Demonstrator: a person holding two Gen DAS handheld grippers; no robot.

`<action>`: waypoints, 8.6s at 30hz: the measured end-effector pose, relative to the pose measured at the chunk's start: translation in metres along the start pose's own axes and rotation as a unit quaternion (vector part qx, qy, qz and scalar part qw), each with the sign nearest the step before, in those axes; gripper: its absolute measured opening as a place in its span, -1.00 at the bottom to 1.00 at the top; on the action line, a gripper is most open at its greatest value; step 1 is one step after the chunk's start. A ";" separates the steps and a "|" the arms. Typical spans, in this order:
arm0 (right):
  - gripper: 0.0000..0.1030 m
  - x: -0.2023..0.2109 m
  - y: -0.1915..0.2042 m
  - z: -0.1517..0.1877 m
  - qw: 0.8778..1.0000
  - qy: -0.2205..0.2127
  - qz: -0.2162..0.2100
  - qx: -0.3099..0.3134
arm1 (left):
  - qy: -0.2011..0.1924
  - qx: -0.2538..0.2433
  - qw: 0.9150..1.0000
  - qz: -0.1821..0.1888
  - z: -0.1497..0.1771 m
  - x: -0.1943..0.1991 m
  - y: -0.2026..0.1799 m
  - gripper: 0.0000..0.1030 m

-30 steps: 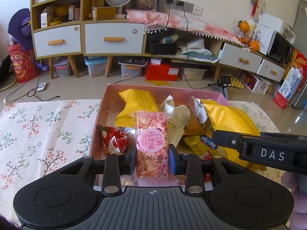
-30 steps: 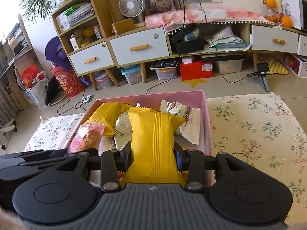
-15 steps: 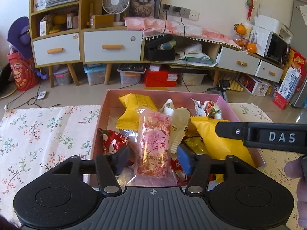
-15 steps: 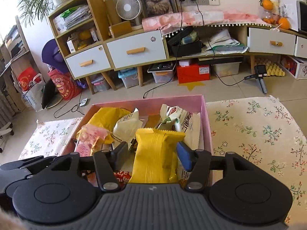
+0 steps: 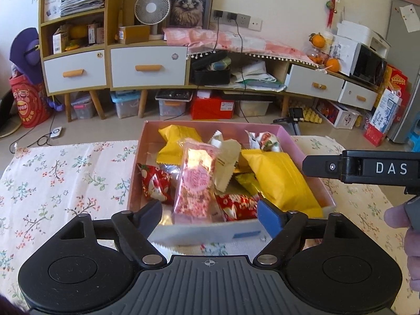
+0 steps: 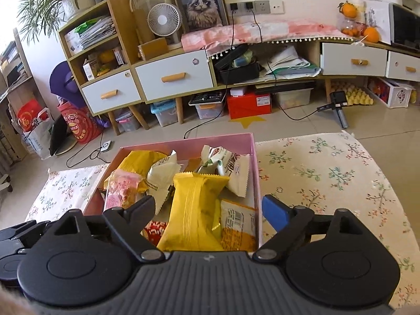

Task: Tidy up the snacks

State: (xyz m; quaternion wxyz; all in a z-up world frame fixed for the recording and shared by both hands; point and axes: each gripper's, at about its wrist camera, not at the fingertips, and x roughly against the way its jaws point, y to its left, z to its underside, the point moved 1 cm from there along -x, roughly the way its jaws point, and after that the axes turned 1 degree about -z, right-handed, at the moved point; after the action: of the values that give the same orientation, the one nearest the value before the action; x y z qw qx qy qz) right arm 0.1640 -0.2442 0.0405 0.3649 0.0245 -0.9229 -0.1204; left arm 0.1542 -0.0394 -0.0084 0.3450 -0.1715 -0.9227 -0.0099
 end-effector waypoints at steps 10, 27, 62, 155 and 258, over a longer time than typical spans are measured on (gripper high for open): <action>0.86 0.013 -0.002 0.015 1.000 0.018 0.011 0.014 | 0.005 -0.017 1.000 -0.001 0.018 0.024 -0.006 0.84; 0.99 0.046 0.000 0.038 0.999 0.027 0.006 0.038 | 0.021 -0.005 1.000 -0.001 0.045 0.057 0.008 0.94; 0.99 0.030 0.001 0.120 0.984 0.043 -0.008 0.172 | 0.028 -0.065 0.997 -0.004 0.132 0.048 0.043 1.00; -0.38 0.024 0.022 0.051 0.991 0.062 -0.043 0.110 | 0.038 0.011 0.999 0.025 0.041 0.038 0.024 -0.13; 0.99 0.078 0.018 0.069 0.996 0.021 0.058 0.068 | 0.068 0.010 0.994 -0.080 0.065 0.098 -0.013 0.95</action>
State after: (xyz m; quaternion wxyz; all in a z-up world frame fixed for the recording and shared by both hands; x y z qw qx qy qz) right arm 0.0607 -0.2233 0.0482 0.3881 -0.0015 -0.9209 -0.0355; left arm 0.0402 -0.0125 0.0062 0.4063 -0.0926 -0.9081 -0.0401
